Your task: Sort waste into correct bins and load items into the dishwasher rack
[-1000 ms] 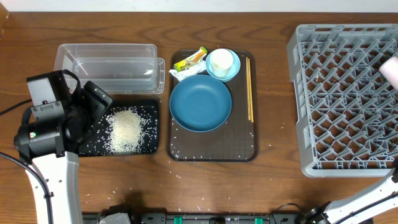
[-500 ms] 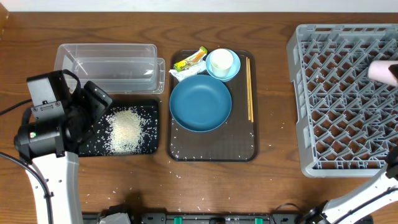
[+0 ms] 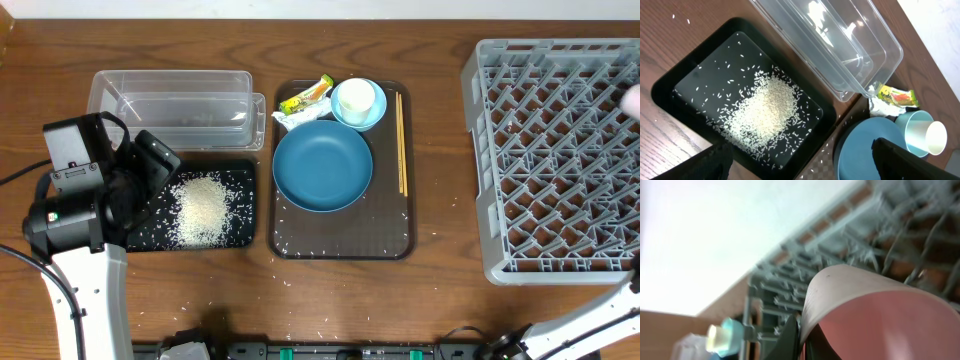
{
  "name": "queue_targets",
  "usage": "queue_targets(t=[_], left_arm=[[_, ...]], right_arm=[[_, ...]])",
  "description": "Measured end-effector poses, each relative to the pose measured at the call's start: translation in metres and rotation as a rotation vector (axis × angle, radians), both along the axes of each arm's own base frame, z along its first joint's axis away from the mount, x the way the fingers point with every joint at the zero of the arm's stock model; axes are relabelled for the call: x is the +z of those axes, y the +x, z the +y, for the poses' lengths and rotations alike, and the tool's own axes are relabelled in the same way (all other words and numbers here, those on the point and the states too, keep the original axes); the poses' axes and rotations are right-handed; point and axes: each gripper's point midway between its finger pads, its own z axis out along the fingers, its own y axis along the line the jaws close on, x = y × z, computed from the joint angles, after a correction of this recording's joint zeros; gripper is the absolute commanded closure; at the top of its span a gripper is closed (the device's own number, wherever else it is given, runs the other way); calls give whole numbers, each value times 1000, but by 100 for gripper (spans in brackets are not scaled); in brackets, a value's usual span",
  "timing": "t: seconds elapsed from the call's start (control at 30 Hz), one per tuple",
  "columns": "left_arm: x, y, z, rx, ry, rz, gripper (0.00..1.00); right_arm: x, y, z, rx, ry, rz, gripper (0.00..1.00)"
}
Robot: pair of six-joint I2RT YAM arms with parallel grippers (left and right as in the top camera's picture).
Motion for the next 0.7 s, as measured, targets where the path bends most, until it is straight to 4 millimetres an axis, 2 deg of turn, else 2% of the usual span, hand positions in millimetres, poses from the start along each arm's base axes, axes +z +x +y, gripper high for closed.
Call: queue_targets(t=[0.13,0.27,0.5,0.7], left_arm=[[0,0,0,0,0,0,8],[0,0,0,0,0,0,9],[0,0,0,0,0,0,8],[0,0,0,0,0,0,9]], right_arm=[[14,-22,-25,-42,69,-56,99],[19,-29,-29,-48,107,-73,99],[20,-11,-12,13,116,-100,99],[-16,13,-2,64,174,-94,99]])
